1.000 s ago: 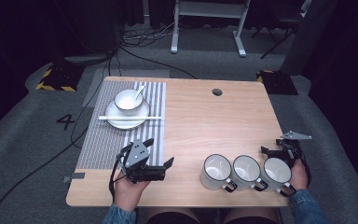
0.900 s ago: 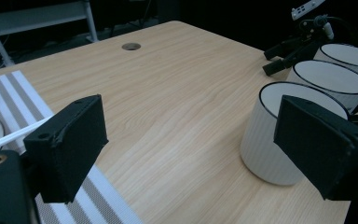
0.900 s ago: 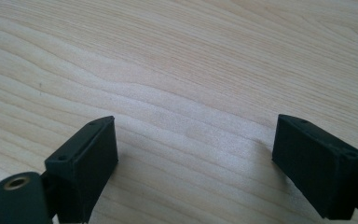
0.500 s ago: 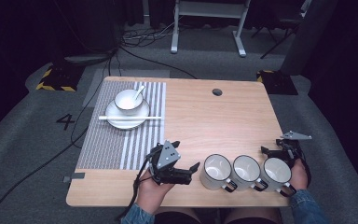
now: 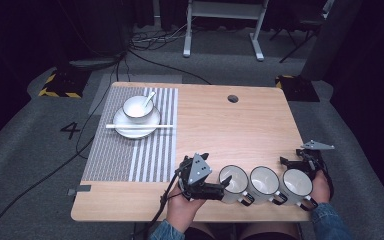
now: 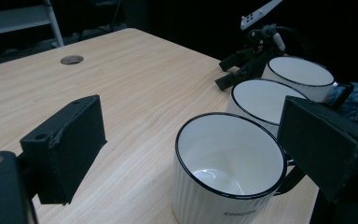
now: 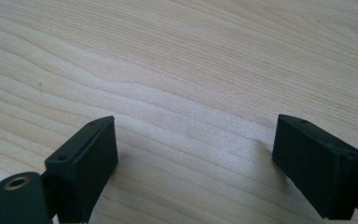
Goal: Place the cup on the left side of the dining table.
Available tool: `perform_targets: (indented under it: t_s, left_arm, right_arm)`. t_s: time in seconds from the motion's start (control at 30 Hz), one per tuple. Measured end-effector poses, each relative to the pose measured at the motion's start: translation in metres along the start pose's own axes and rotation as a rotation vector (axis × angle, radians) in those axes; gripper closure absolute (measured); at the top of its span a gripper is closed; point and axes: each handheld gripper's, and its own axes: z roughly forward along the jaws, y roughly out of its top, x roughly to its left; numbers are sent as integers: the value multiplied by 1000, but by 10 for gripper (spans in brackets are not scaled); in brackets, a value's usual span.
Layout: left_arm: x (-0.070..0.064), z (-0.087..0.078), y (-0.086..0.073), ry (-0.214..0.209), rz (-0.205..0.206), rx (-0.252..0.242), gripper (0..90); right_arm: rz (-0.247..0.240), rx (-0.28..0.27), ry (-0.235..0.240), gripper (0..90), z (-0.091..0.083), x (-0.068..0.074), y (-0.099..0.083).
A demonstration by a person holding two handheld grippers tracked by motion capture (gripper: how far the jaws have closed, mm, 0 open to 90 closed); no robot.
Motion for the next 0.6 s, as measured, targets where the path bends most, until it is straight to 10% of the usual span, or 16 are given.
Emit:
perform_targets:
  t_s: [0.17,0.6]
  left_arm:
    - [-14,12,-11,-20,46,15,44]
    - [-18,28,-35,-69,-21,41,0]
  right_arm:
    - [0,-1,-2,140,0,0,0]
    - [5,-5,-2,140,0,1,0]
